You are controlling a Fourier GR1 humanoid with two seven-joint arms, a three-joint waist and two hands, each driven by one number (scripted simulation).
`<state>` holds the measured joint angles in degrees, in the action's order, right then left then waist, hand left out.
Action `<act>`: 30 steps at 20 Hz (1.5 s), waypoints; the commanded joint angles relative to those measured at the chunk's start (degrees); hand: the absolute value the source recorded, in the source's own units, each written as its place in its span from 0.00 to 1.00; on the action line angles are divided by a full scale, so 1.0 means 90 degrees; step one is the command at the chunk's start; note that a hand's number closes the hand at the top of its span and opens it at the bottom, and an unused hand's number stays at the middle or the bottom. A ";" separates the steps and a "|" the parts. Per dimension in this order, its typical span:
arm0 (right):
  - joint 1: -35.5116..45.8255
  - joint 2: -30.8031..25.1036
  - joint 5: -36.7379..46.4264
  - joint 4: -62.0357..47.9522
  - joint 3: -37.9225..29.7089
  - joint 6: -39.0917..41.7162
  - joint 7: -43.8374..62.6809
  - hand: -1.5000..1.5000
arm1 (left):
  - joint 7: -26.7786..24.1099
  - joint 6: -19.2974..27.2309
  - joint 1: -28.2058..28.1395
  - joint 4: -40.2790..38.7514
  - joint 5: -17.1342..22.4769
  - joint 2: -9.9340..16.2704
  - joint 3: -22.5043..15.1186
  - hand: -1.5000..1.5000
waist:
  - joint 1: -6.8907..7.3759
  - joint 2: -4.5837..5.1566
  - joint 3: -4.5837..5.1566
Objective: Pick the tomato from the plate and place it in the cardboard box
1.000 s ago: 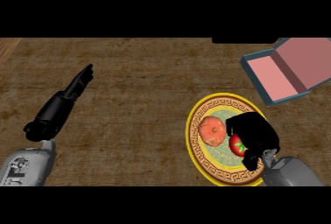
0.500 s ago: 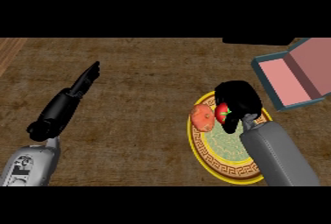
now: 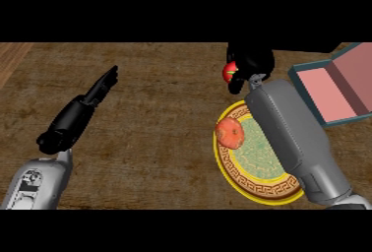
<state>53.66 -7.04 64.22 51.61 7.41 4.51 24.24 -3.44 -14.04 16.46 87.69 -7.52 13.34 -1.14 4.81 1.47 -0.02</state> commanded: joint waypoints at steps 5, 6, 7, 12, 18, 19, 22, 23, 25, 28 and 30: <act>0.1890 -0.0210 0.0244 -0.1092 -0.0739 -0.0861 0.0575 1.00 | -0.0111 0.0121 -0.0411 0.0090 -0.0065 -0.0008 0.0095 0.50 | -0.0199 -0.0103 0.0006; 0.1814 -0.0254 0.0493 -0.1196 -0.0698 -0.1295 0.0810 1.00 | 0.0138 0.0115 0.0087 -0.0170 -0.0003 0.0022 0.0226 0.50 | -0.0281 -0.0076 0.0005; 0.1730 -0.0203 0.0416 -0.1281 -0.0950 -0.1739 0.1061 1.00 | 0.0034 -0.0009 -0.0036 -0.0061 0.0042 0.0104 0.0216 0.50 | -0.0227 -0.0062 0.0004; 0.2000 -0.0666 0.0545 -0.1566 -0.1432 -0.2483 0.1686 1.00 | 0.0137 0.0022 0.0147 -0.0181 0.0069 0.0081 0.0299 0.50 | -0.0347 -0.0076 0.0004; 0.2199 -0.1162 0.0499 -0.2150 -0.1870 -0.2787 0.1947 1.00 | 0.0001 0.0127 0.0031 -0.0213 -0.0058 0.0050 0.0334 0.50 | -0.0401 -0.0104 0.0004; 0.2124 -0.1473 0.0397 -0.2248 -0.1977 -0.2727 0.1643 1.00 | -0.0431 -0.0069 -0.0552 -0.0096 -0.0013 0.0147 0.0293 0.50 | -0.0366 -0.0107 0.0005; 0.2164 -0.1870 0.0389 -0.2687 -0.2116 -0.2805 0.1396 1.00 | 0.0115 0.0121 -0.0414 0.0249 -0.0212 -0.0066 0.0047 0.50 | -0.0355 -0.0109 0.0001; 0.2228 -0.2099 0.0530 -0.2795 -0.1992 -0.2479 0.1316 1.00 | -0.0037 0.0031 -0.0353 0.0095 -0.0036 0.0013 0.0240 0.50 | -0.0373 -0.0108 0.0004; 0.2108 -0.2441 0.0277 -0.3166 -0.2207 -0.2170 0.0820 1.00 | -0.0067 -0.0039 -0.0371 0.0158 0.0007 0.0102 0.0305 0.50 | -0.0344 -0.0083 0.0001; 0.2099 -0.2533 0.0064 -0.3550 -0.2381 -0.1525 0.0788 1.00 | -0.0053 0.0110 -0.0229 -0.0062 -0.0118 -0.0069 0.0219 0.50 | -0.0392 -0.0080 0.0001; 0.2023 -0.2757 -0.0207 -0.3795 -0.2605 -0.0889 0.0646 1.00 | -0.0094 0.0052 -0.0363 -0.0023 -0.0117 0.0024 0.0255 0.50 | -0.0391 -0.0088 0.0000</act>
<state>72.12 -28.88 65.12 21.46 -13.57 -10.59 31.97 -3.88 -13.52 13.15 88.51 -8.38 13.36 0.81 1.46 0.66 -0.02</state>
